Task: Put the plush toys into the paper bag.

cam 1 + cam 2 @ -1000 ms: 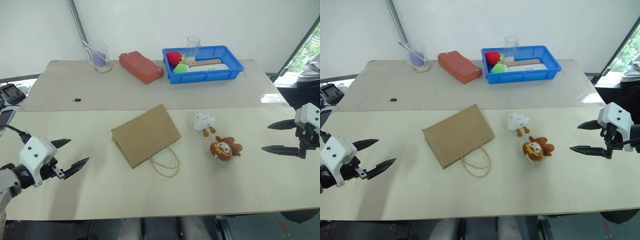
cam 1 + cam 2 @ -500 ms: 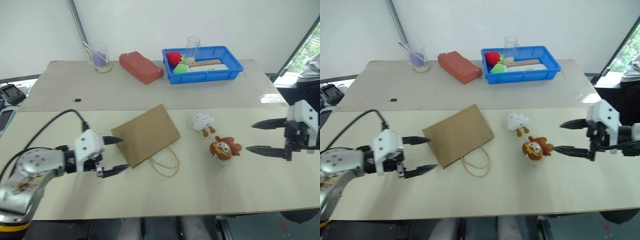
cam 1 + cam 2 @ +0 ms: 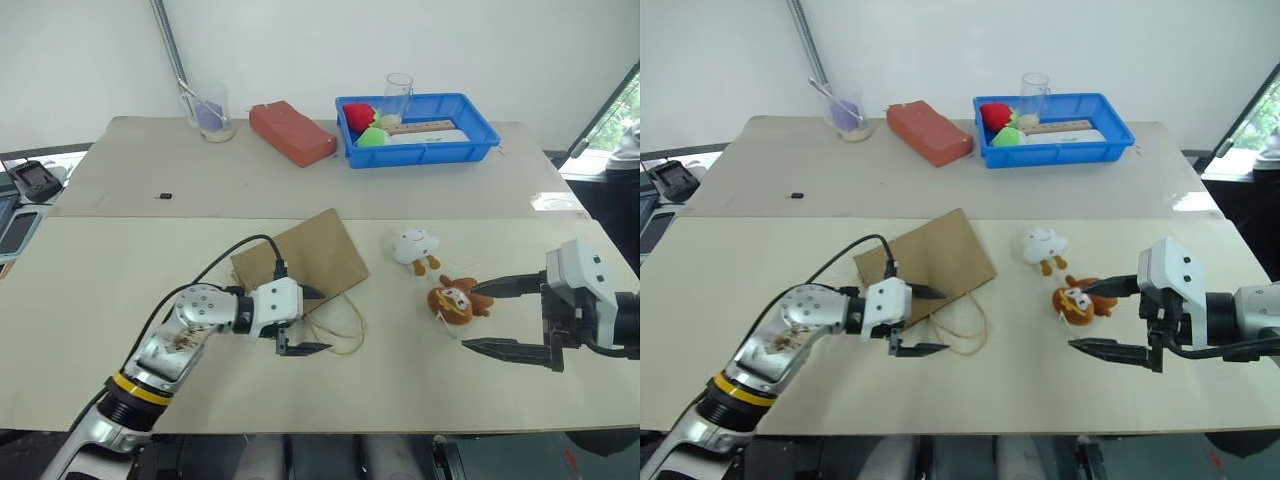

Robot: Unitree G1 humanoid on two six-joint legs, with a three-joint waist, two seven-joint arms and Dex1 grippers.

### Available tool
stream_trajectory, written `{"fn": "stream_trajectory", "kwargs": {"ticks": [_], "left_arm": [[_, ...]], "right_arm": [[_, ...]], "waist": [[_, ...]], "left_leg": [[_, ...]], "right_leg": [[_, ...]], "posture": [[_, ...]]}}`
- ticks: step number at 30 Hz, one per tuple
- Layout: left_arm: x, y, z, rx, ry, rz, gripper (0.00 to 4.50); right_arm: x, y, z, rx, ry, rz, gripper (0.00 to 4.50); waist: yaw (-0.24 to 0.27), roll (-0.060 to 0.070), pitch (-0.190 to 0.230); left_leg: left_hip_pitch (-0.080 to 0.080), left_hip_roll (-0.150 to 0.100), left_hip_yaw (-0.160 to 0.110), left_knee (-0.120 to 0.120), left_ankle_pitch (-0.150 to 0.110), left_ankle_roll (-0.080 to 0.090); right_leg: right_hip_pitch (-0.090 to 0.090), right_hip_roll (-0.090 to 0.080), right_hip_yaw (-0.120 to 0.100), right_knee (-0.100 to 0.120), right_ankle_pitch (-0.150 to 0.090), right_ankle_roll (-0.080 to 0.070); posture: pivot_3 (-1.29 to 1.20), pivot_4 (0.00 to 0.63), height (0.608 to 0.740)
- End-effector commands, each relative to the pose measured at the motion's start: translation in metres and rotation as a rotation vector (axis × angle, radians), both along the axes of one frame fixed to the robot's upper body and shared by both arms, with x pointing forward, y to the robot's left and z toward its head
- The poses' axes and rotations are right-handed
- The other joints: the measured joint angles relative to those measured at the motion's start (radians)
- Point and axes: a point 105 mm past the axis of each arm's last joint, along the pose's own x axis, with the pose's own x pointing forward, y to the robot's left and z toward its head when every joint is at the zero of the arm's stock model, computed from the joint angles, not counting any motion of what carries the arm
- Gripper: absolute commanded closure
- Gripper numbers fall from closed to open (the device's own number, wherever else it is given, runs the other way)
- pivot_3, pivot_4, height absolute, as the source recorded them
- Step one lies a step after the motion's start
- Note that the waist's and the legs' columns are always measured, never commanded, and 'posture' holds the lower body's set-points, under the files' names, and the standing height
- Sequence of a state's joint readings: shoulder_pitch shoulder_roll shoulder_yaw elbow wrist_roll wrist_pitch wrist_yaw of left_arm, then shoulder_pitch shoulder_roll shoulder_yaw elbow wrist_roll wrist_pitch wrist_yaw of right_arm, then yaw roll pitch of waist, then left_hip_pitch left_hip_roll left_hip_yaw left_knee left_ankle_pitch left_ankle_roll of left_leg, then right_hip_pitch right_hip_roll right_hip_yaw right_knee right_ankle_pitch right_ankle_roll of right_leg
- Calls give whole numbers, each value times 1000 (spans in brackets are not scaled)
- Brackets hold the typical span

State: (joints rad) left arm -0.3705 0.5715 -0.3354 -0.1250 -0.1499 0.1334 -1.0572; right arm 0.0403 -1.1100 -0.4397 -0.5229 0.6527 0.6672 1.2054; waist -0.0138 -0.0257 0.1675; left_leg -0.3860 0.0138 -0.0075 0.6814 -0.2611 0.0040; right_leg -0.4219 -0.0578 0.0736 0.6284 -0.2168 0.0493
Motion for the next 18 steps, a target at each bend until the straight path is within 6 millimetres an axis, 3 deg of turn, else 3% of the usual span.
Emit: {"fn": "stream_trajectory", "kwargs": {"ticks": [1, 4, 11, 12, 18], "left_arm": [[6, -8, 1, -9, -62, -15, 11], [7, -14, -2, -22, -75, -33, 845], [7, -17, 8, -54, -36, -76, 4203], [6, -16, 10, -60, -16, -82, 4442], [16, -3, 32, -112, 85, -40, 4442]], "right_arm": [[-3, 7, 6, 16, -22, 26, 0], [-3, 9, 3, 17, -14, 43, 0], [1, 17, -3, 28, -3, 46, 0], [2, 18, -4, 31, -1, 40, 0], [17, 38, -21, 25, -63, 3, 0]], "waist": [[0, 0, 0], [0, 0, 0], [1, 0, 0], [0, 0, 0], [-2, 0, 0]], "left_leg": [[0, 0, 0, 0, 0, 0], [0, 0, 0, 0, 0, 0], [0, 0, -1, 1, 0, 0], [0, 0, -1, 1, 0, 0], [0, 0, -2, 1, 0, 0]], "right_leg": [[0, 0, 0, 0, 0, 0], [0, 0, 0, 0, 0, 0], [0, 0, 0, 1, 0, 0], [0, 0, 0, 0, 0, 0], [0, 1, -1, 2, 0, 0]], "posture": [[0, 150, 740], [0, 150, 740], [0, 150, 740], [0, 150, 740], [0, 150, 740]]}}
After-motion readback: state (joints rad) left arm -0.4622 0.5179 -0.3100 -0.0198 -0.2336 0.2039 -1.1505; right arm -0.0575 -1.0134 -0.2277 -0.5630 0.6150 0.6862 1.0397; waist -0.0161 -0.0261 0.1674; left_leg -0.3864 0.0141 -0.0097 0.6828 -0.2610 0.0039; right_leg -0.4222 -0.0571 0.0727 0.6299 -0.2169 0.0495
